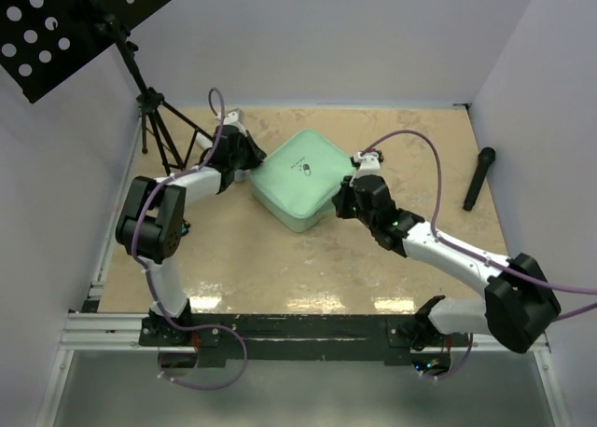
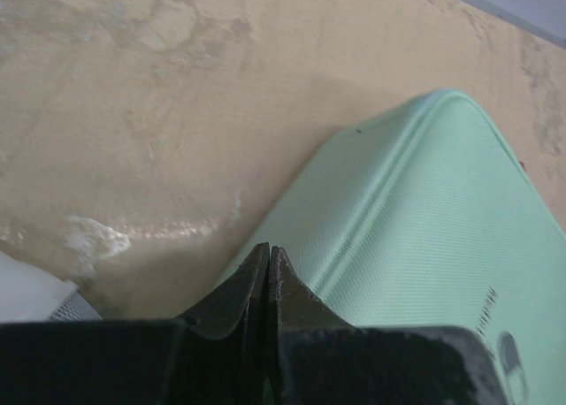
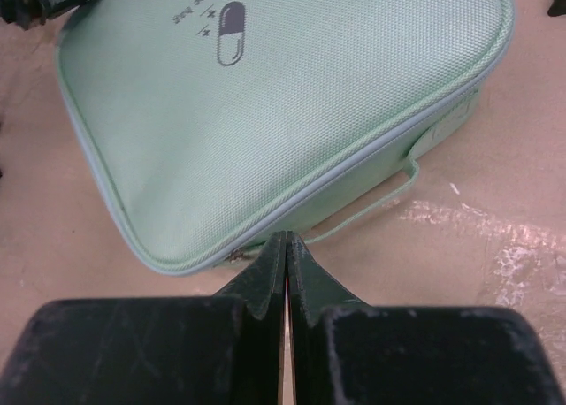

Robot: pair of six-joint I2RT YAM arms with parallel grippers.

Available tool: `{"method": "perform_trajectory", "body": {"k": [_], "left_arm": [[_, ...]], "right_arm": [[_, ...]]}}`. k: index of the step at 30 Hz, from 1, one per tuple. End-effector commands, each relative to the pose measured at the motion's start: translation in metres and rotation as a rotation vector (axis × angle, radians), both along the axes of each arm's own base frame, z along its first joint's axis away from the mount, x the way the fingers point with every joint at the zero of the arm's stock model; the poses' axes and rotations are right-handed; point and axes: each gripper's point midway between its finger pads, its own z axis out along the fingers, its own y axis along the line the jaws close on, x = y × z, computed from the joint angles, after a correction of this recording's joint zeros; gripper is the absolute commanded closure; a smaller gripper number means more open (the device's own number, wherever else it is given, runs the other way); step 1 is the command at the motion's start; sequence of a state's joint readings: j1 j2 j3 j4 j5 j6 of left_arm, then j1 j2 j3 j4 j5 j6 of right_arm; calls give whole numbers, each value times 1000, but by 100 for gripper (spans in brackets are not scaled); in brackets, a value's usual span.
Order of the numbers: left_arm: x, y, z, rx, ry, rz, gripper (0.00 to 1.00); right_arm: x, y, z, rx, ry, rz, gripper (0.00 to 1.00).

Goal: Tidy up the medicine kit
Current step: Zip the medicine box at the center of the board.

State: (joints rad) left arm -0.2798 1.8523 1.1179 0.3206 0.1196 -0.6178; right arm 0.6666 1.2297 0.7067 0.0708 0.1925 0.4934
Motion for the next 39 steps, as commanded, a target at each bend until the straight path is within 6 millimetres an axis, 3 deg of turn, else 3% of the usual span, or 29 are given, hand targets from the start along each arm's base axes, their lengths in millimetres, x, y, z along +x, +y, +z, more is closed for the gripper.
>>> {"method": "perform_trajectory", "body": {"k": [1, 7, 16, 22, 28, 39], "left_arm": [[4, 11, -19, 110, 86, 13, 94], [-21, -22, -27, 69, 78, -155, 95], [-88, -77, -29, 4, 50, -454, 96], [-131, -79, -26, -66, 38, -467, 98], [-175, -91, -33, -117, 56, -515, 98], [-207, -91, -45, -184, 80, -468, 98]], "right_arm": [[21, -14, -8, -91, 21, -124, 100], [26, -11, -40, -114, 71, -136, 100], [49, -11, -39, -147, 52, -155, 100], [65, -14, -32, -209, 14, -152, 100], [81, -9, -20, -258, -40, -132, 89], [108, 7, -23, -328, -80, -80, 81]]}}
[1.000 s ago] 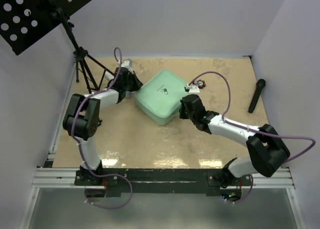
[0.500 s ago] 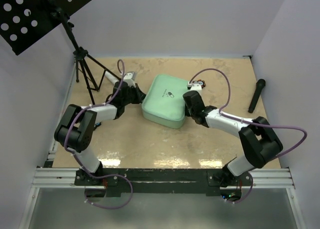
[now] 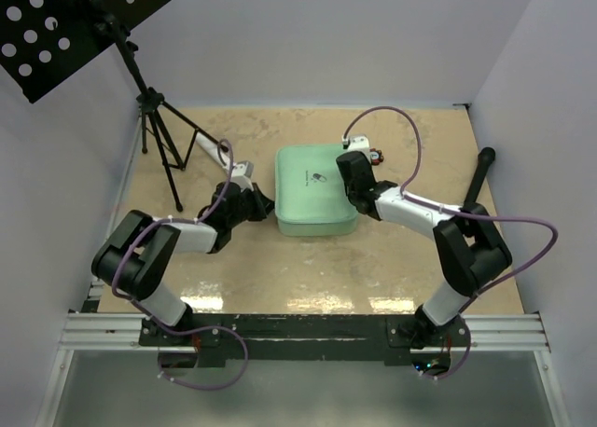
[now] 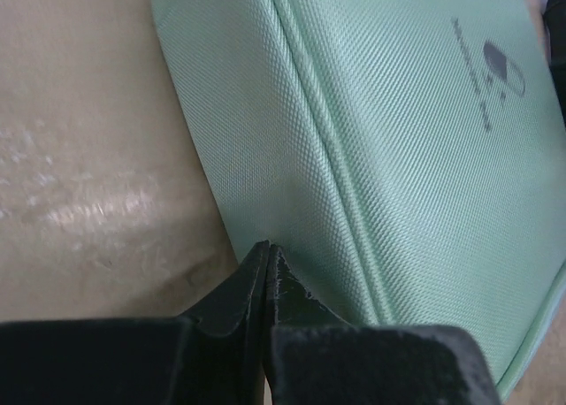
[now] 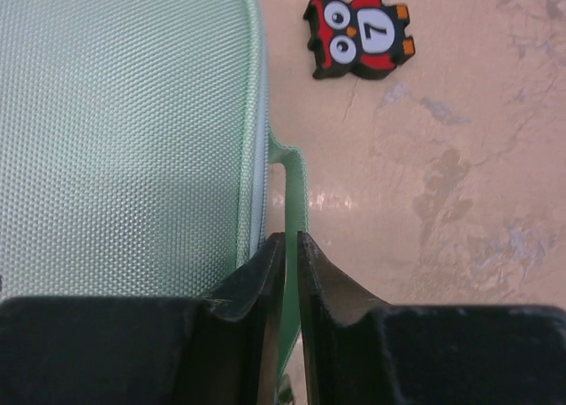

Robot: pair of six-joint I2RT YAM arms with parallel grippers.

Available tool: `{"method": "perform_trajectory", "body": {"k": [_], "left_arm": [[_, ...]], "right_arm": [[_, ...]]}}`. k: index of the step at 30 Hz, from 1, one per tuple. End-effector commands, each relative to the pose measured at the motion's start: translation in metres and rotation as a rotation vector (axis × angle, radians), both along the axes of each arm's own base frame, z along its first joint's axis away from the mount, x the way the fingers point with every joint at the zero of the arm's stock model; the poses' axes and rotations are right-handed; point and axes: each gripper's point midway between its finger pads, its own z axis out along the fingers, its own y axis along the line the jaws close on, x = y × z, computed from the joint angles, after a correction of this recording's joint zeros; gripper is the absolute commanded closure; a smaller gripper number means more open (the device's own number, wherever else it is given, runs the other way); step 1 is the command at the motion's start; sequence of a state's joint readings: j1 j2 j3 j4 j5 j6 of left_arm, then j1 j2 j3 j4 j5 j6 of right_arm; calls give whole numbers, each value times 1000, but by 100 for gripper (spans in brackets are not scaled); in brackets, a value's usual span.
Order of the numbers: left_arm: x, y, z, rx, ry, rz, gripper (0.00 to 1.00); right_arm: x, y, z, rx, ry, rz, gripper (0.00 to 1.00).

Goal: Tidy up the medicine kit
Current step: Zip the medicine box at the center of the board.

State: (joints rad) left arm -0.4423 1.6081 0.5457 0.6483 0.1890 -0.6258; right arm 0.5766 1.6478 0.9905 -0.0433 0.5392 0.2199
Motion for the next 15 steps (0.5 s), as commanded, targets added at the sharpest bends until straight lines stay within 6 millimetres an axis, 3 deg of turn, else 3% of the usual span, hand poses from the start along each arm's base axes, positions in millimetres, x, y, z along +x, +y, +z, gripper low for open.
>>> {"method": "perform_trajectory", "body": {"k": [1, 6, 10, 14, 15], "left_arm": [[-61, -53, 9, -148, 78, -241, 98], [-66, -48, 8, -153, 76, -195, 97], [-65, -34, 7, -127, 64, -125, 94], [-58, -20, 15, -91, 45, -48, 84], [-57, -15, 17, -76, 42, -31, 77]], "right_arm": [[23, 76, 27, 191, -96, 188, 80], [28, 90, 24, 208, -88, 239, 80], [29, 86, 24, 199, -80, 219, 80], [25, 69, 45, 215, -136, 130, 80], [23, 65, 53, 226, -152, 112, 78]]}}
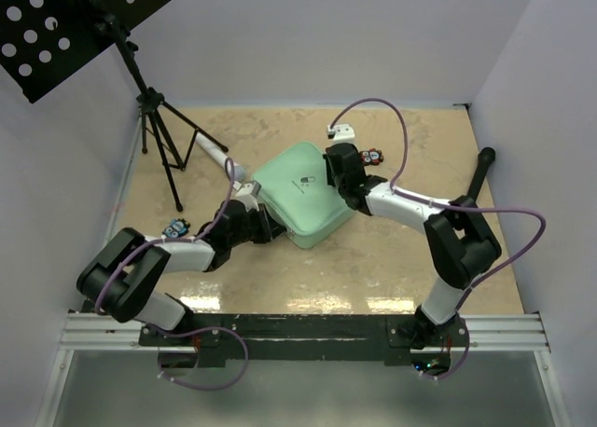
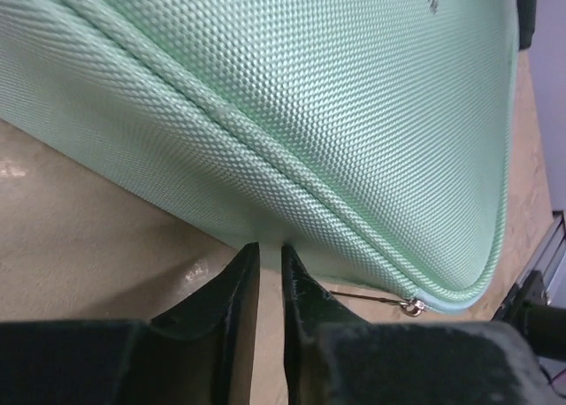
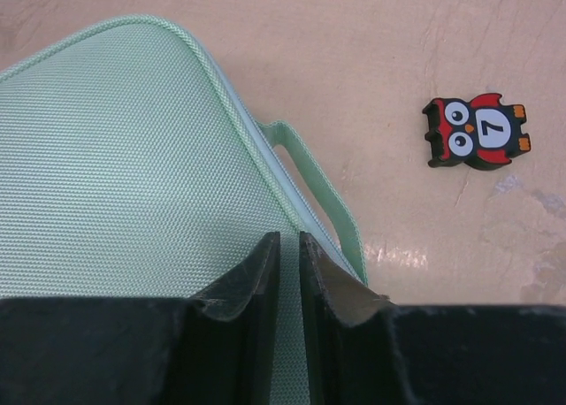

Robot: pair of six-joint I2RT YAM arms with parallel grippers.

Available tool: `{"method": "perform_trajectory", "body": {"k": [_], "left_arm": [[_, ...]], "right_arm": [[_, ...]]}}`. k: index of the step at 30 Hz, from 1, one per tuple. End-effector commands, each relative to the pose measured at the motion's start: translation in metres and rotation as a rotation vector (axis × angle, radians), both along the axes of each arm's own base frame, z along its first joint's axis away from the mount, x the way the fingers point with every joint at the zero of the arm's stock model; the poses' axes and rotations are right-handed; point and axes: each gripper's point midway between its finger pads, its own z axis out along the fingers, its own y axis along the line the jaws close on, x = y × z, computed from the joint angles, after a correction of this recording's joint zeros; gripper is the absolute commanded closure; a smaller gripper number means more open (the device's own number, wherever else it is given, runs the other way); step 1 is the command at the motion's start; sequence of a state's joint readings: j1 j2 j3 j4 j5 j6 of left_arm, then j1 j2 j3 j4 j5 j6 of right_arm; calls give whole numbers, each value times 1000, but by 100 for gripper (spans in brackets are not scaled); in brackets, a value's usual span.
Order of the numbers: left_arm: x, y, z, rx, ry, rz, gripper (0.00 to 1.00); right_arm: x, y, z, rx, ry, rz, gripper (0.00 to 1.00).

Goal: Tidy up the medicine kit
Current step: Zip the medicine box at the center of the board.

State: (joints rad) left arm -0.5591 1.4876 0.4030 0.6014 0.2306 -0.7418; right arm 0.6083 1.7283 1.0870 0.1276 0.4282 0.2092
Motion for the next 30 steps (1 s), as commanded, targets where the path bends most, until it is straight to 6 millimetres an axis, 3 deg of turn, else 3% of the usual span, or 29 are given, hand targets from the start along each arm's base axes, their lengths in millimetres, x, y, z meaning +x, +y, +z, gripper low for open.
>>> {"method": "perform_trajectory", "body": {"k": [1, 4, 7, 14, 15, 21, 27, 30], "left_arm": [[19, 11, 34, 0, -98, 93, 72], [16, 17, 41, 17, -121, 98, 62], [3, 14, 47, -41, -153, 53, 54], [-37, 12, 64, -291, -255, -16, 22], [-40, 12, 73, -328, -292, -24, 0], [-51, 1, 95, -461, -387, -108, 0], [-50, -16, 101, -545, -415, -204, 0], [-46, -15, 110, -537, -476, -196, 0]], "right_arm": [[-13, -1, 38, 93, -47, -35, 78], [-21, -6, 58, 133, -70, -51, 77], [-30, -4, 64, 160, -66, -17, 76], [-46, 1, 43, 187, -8, 39, 75], [-47, 2, 42, 195, -5, 37, 73], [-51, 11, 48, 283, -6, 71, 54], [-48, 7, 43, 300, 16, 77, 53], [-50, 7, 46, 304, 9, 88, 53]]}}
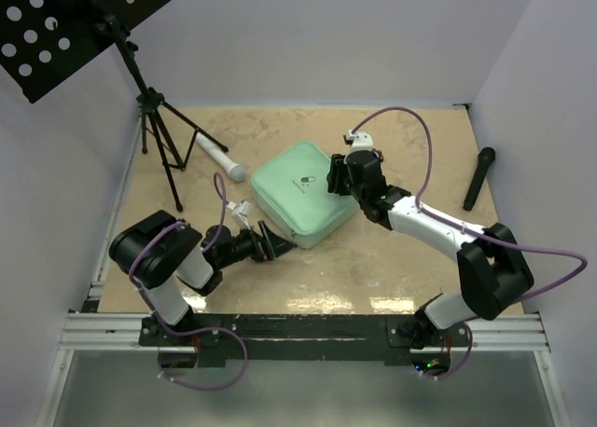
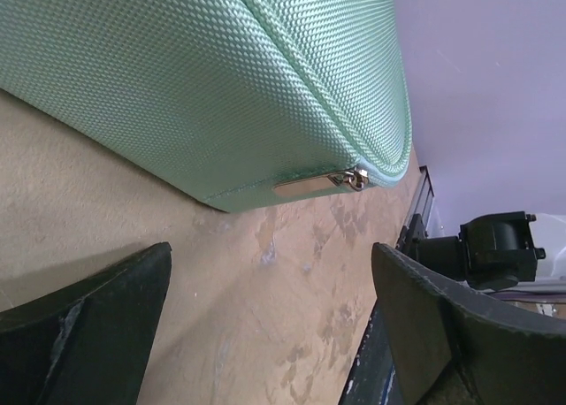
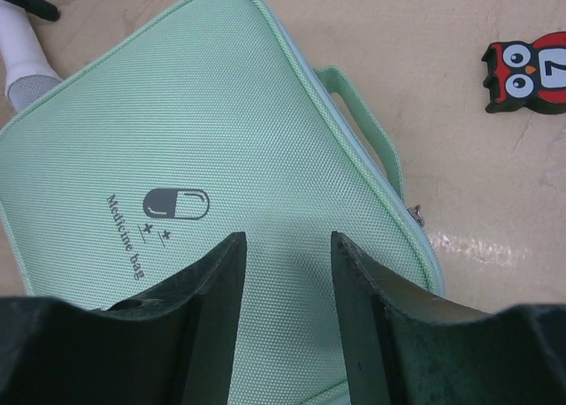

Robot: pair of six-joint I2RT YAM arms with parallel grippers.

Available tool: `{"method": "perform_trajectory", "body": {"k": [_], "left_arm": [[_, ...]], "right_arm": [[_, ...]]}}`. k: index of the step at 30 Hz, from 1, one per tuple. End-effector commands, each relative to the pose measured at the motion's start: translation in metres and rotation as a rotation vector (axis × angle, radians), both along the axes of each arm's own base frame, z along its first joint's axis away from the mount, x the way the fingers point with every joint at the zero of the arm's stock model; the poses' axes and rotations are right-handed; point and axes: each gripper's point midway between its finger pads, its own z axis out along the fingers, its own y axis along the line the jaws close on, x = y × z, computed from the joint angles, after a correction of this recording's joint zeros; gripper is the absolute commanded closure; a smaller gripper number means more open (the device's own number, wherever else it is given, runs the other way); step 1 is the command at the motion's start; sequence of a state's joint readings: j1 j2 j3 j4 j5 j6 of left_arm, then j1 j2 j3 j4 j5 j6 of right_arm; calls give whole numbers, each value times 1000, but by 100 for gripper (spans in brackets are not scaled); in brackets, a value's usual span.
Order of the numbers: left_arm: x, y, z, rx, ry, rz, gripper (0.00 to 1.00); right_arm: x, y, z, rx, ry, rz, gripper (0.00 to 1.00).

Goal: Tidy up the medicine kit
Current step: Zip the medicine box at the center of the board.

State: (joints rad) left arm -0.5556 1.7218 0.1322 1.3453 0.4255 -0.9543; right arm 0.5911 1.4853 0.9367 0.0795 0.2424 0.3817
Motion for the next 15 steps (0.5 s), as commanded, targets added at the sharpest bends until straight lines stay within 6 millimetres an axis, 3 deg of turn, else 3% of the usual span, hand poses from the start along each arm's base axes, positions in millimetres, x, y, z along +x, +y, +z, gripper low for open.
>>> {"method": "perform_trajectory", "body": {"k": [1, 6, 10, 15], "left_arm": [[6, -5, 114, -258, -493, -18, 0], [14, 1, 118, -219, -516, 36, 0], [9, 18, 132, -233, -538, 115, 0], [26, 31, 134, -30, -539, 222, 0]], "right_arm": [[-1, 3, 16, 53, -40, 19, 53], [-1, 3, 18, 47, -49, 25, 53], [-2, 1, 24, 44, -63, 26, 53], [-1, -3, 31, 42, -84, 11, 54]]}}
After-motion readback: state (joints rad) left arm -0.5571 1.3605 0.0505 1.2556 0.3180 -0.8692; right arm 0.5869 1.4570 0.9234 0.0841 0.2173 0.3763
